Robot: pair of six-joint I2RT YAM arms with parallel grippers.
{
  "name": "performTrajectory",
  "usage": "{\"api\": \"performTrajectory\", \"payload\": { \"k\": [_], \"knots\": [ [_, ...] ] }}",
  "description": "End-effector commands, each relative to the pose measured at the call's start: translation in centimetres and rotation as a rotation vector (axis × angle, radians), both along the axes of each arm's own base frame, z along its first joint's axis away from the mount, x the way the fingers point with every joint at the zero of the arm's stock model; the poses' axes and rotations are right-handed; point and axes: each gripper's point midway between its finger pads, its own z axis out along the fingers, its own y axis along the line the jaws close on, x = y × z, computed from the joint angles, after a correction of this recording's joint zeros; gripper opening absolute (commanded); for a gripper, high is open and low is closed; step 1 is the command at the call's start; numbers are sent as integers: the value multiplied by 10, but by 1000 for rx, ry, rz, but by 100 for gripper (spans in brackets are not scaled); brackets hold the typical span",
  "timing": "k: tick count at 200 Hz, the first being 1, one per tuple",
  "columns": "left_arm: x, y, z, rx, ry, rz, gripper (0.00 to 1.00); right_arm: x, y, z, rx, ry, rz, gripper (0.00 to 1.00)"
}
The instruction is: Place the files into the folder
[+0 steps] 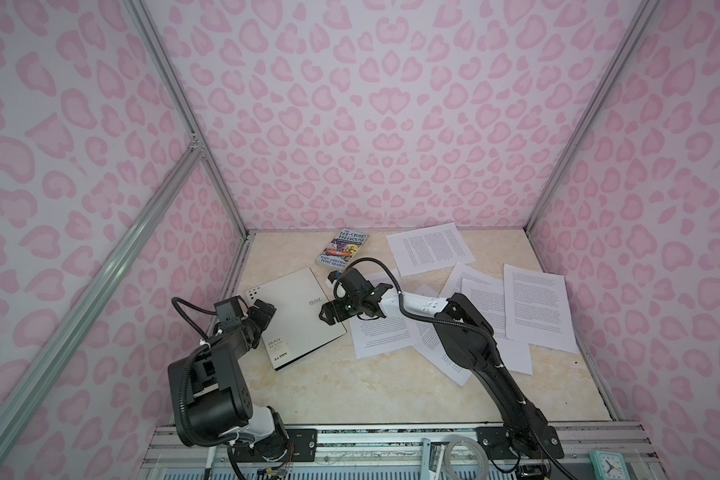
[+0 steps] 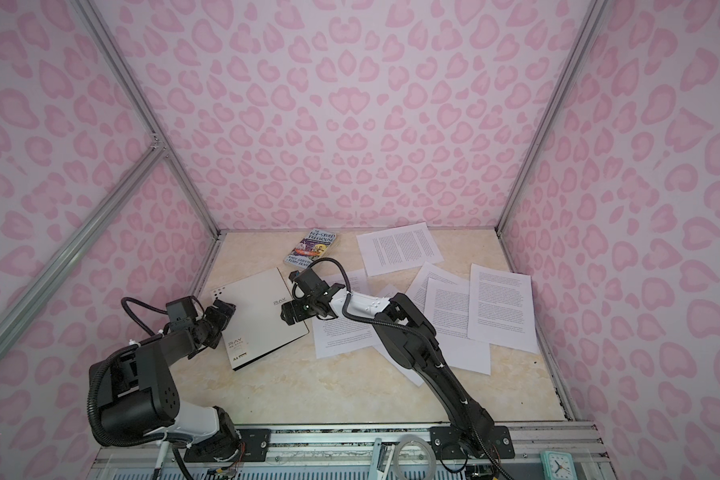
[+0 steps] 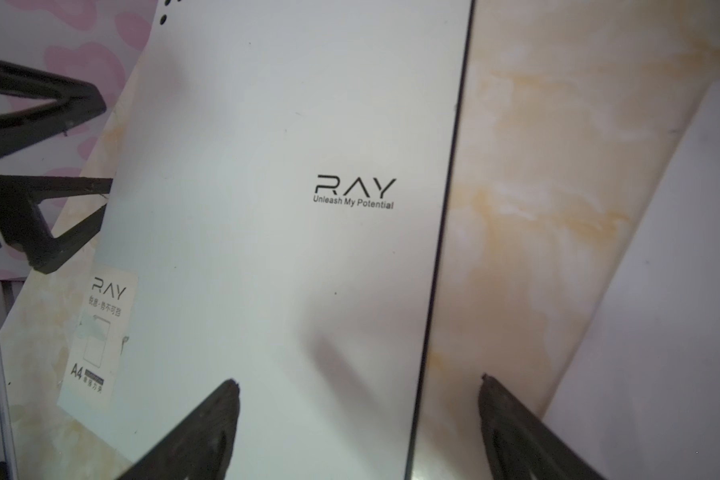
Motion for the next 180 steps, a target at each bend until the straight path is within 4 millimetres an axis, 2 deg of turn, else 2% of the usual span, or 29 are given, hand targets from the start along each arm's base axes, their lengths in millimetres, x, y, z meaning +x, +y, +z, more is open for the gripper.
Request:
{"api": "performTrajectory", "payload": {
  "k": [1,24,53,58,61,87,102,105,109,124,143,160,180],
  "knots": [
    [-20,-25,-26,-95,126,-47,95,-18,-11,-28,-65,98,3,89],
    [-15,-37,-30,-102,132,-83,94,-23,-13,-23,-36,112,-9,88],
    [-12,-58,-30,-74,138,-155,93,-29,-20,-7,26,125,-33,87],
    [-13,-61,-30,-72,137,-160,93,-31,-22,-11,27,132,-38,87],
    [-14,-63,-30,-71,138,-163,93,-31,-23,-1,43,123,-37,87],
    [-12,-74,-19,-63,107,-204,93,-37,-37,10,29,102,-44,87],
    [-14,-69,-2,-21,71,-188,92,-36,-52,13,0,80,-62,86],
    [-15,-66,3,-6,62,-178,93,-34,-53,19,7,67,-67,86],
    [-18,-63,8,15,57,-163,93,-38,-62,12,-11,73,-75,86],
    [-29,-51,39,95,0,-106,96,-35,-79,20,-10,48,-104,86],
    [-47,-49,83,157,-120,-76,98,-35,-98,25,-13,33,-125,87],
    [-67,-62,114,122,-241,-84,98,-36,-112,28,4,37,-142,87],
    [-87,-100,118,-76,-352,-141,98,-36,-122,28,45,56,-158,87]
  ]
}}
